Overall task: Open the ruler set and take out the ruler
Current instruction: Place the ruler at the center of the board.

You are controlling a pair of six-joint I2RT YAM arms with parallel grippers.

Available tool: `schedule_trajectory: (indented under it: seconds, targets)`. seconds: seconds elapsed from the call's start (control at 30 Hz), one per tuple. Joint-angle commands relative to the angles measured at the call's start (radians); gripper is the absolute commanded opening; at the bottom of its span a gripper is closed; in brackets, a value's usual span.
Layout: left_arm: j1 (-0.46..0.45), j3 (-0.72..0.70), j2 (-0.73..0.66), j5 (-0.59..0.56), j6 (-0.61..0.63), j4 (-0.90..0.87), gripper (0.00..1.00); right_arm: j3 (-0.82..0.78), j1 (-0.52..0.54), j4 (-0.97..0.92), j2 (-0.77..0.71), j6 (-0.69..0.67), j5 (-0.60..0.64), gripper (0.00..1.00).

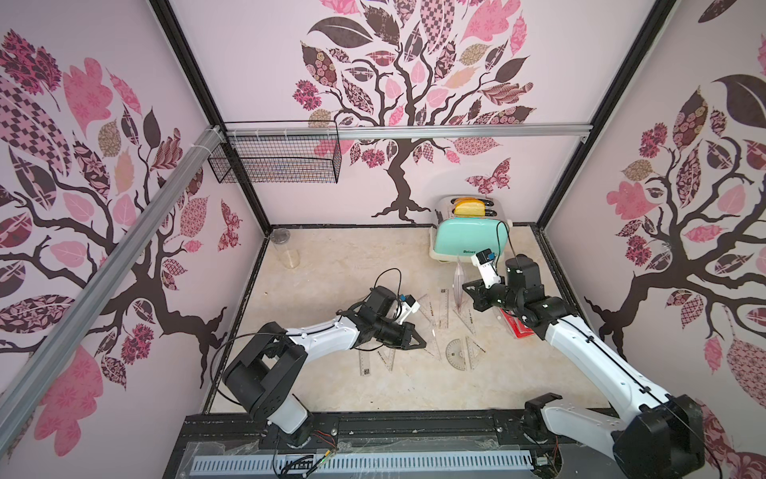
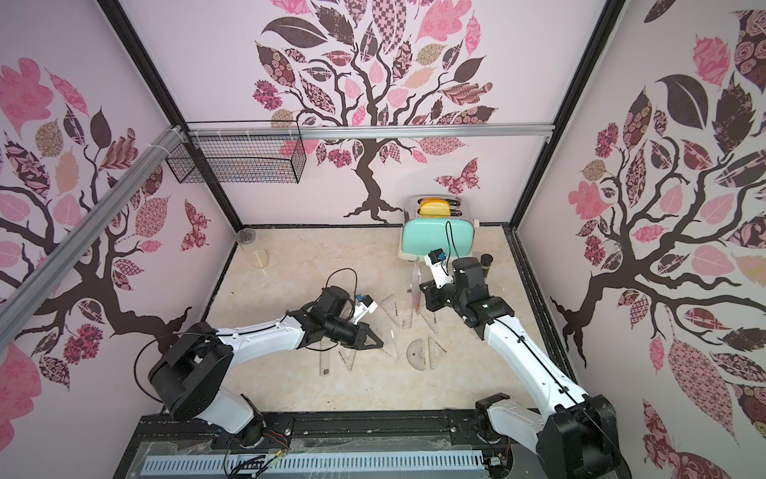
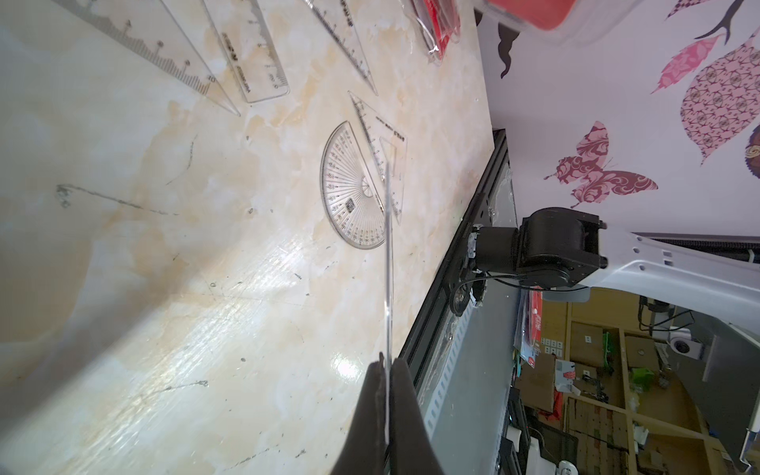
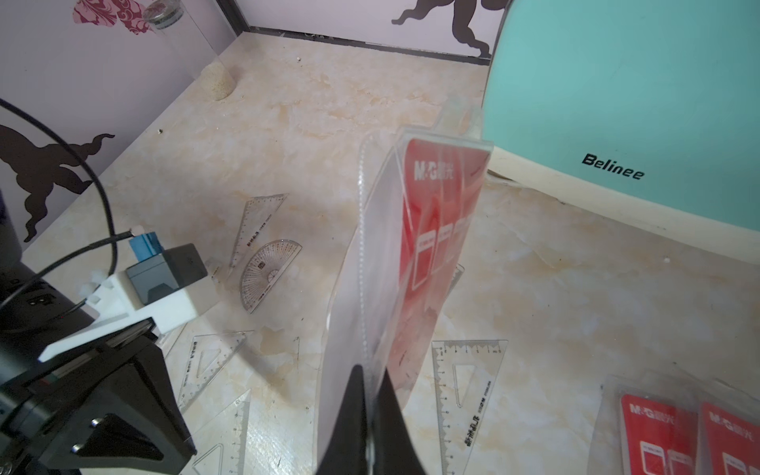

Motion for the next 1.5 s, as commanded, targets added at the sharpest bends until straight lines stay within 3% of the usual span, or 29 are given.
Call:
schedule_trajectory:
  seconds: [0.0,0.57,0.73,1.17,1.47]
  targets:
    - [-0.004,-0.007,0.063,0.051,0.014,0.046,0.0,-0.001,0.002,-0.008,-0.02,-0.011,0.004,0.0]
    - [0.0,0.055,0.252,0.072,0.0,0.082,0.0,-0.011,0.0,-0.021,-0.024,-0.021,0.022,0.0]
    - [0.012,0.069,0.256,0.05,0.006,0.055,0.1,-0.01,0.0,-0.025,-0.028,-0.024,0.024,0.0]
    - [0.014,0.104,0.266,0.035,0.032,-0.005,0.24,-0.011,-0.001,-0.035,-0.045,-0.024,0.031,0.0]
    - [0.013,0.157,0.137,-0.138,0.133,-0.206,0.38,0.0,-0.001,-0.032,-0.04,-0.024,0.011,0.0]
